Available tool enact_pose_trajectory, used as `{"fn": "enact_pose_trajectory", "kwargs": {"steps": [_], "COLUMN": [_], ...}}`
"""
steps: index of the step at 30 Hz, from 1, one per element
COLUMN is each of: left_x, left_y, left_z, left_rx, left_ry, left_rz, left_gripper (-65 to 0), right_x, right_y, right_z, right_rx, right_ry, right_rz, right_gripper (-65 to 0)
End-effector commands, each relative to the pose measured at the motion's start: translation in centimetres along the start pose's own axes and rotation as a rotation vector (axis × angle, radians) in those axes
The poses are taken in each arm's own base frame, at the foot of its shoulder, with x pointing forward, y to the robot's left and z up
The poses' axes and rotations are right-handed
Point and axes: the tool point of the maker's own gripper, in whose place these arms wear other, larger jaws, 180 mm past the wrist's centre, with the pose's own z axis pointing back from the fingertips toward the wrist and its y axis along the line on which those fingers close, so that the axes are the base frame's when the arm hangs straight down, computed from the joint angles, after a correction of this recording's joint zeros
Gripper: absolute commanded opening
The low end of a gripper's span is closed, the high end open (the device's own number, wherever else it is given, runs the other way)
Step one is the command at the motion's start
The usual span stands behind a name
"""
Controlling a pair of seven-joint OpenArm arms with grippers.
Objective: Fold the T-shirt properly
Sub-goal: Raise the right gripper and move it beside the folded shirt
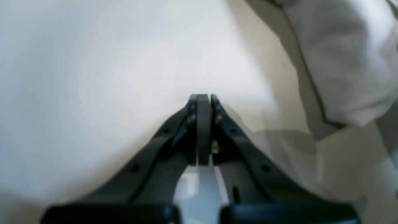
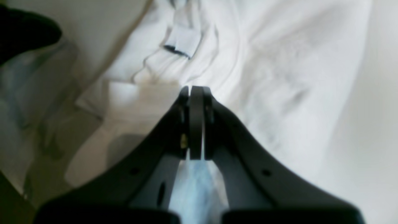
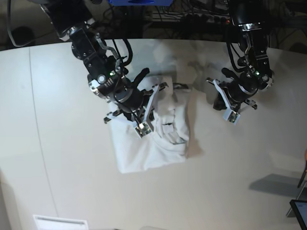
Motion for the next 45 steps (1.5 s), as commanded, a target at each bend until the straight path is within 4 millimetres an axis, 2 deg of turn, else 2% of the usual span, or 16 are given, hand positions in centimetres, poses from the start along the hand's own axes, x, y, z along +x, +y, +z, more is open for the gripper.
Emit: {"fn": "enact_pose_trajectory", "kwargs": {"steps": [1, 5, 10, 12, 14, 18, 20, 24, 27, 30, 33, 40, 43, 45], "left_x": [1.4, 1.4, 1.4, 1.4, 1.4, 1.4, 1.4, 1.3, 1.3, 1.3, 1.3, 1.3, 1.3, 1.2], "left_y": [0.6, 0.6, 0.6, 0.5, 0.5, 0.5, 0.5, 0.5, 0.5, 0.5, 0.5, 0.4, 0.4, 0.3], "left_z": [0.4, 0.4, 0.4, 0.4, 0.4, 0.4, 0.4, 0.4, 0.3, 0.3, 0.3, 0.3, 0.3, 0.3], "left_rx": [0.009, 0.009, 0.01, 0.009, 0.009, 0.009, 0.009, 0.008, 0.007, 0.007, 0.007, 0.006, 0.005, 0.004], "left_ry": [-0.044, -0.044, -0.043, -0.043, -0.043, -0.041, -0.041, -0.04, -0.04, -0.04, -0.04, -0.04, -0.04, -0.039], "left_rz": [-0.018, -0.018, -0.019, -0.019, -0.019, -0.019, -0.019, -0.019, -0.02, -0.02, -0.02, -0.019, -0.018, -0.017], "left_gripper": [-65.0, -65.0, -65.0, -65.0, -65.0, -65.0, -65.0, -65.0, -65.0, -65.0, -65.0, -65.0, -65.0, -65.0], "right_x": [1.5, -1.0, -5.5, -6.5, -5.7, -1.2, 0.2, 1.5, 1.0, -0.3, -1.5, -5.9, -5.9, -4.4], "right_y": [0.1, 1.0, 0.8, 0.6, 0.5, -0.4, -1.4, -3.5, -5.4, -6.2, -6.3, -6.3, -6.5, -6.4], "right_z": [0.4, -0.3, -3.1, -3.6, -3.3, -0.6, 0.7, 2.3, 2.5, 2.6, 2.3, -0.4, -0.5, 0.2], "right_rx": [0.0, 0.017, 0.01, 0.005, 0.003, -0.015, -0.056, -0.122, -0.168, -0.189, -0.195, -0.202, -0.205, -0.203], "right_ry": [-0.057, 0.004, 0.094, 0.114, 0.087, -0.045, -0.073, -0.1, -0.092, -0.069, -0.042, 0.032, 0.034, -0.009], "right_rz": [-0.001, -0.021, -0.039, -0.041, -0.035, -0.015, -0.046, -0.092, -0.129, -0.157, -0.167, -0.177, -0.172, -0.166], "right_gripper": [-64.1, -64.1, -64.1, -64.1, -64.1, -64.1, -64.1, -64.1, -64.1, -64.1, -64.1, -64.1, -64.1, -64.1]}}
